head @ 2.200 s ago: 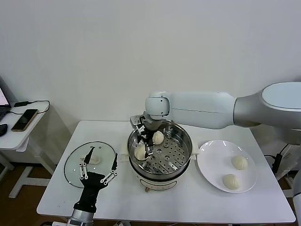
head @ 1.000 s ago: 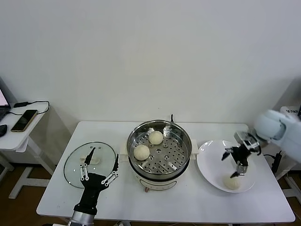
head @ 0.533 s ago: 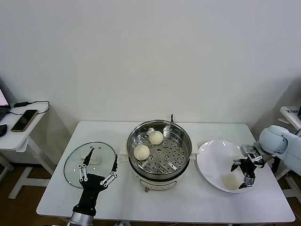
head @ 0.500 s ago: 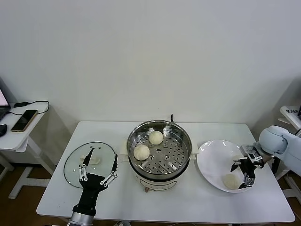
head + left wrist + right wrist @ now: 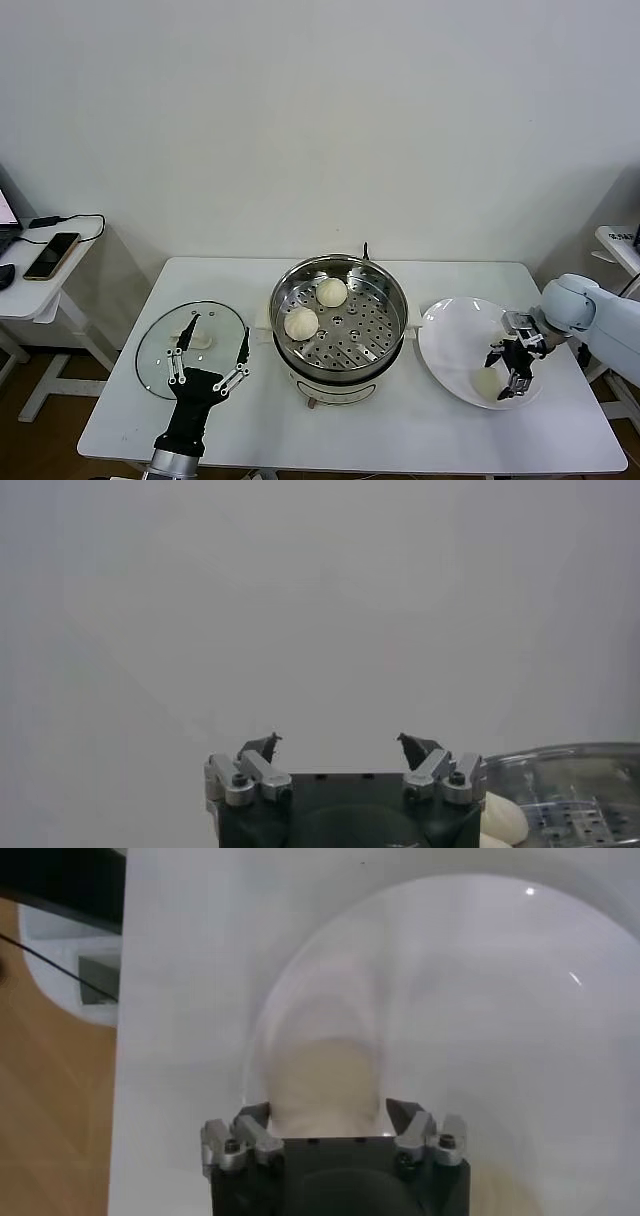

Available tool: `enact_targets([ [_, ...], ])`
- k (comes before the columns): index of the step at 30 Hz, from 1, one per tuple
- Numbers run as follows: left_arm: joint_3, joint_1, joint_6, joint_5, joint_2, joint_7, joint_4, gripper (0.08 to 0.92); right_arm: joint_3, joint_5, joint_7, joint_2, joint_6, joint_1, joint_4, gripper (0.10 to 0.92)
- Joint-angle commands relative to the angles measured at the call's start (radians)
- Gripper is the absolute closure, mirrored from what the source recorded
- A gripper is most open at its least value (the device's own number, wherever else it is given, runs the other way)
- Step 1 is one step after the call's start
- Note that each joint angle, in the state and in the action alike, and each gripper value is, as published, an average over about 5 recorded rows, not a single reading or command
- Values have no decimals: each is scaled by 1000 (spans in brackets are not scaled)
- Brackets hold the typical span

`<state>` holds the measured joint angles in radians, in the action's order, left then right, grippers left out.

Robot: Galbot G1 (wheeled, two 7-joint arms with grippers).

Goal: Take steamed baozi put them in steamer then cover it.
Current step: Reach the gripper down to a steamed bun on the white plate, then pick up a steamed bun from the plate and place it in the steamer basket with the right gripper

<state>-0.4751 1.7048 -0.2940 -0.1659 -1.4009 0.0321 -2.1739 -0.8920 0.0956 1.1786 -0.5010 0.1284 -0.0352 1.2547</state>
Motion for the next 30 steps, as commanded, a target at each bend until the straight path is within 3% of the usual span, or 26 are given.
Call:
enact_targets([
  [1, -1, 0, 0, 1, 1, -1, 0, 177, -4, 16, -10, -12, 1, 1, -4, 341],
  [8, 2, -3, 2, 1, 2, -1, -6, 177, -175, 55, 28, 0, -76, 341, 78, 362],
  [16, 4, -6, 0, 2, 4, -1, -8, 177, -429, 85, 61, -183, -412, 821, 117, 348],
  [22, 4, -4, 0, 3, 5, -1, -12, 177, -486, 77, 18, -323, -568, 900, 226, 347],
  [30, 2, -3, 3, 3, 6, -1, -19, 177, -485, -28, -44, -430, -647, 838, 360, 355],
])
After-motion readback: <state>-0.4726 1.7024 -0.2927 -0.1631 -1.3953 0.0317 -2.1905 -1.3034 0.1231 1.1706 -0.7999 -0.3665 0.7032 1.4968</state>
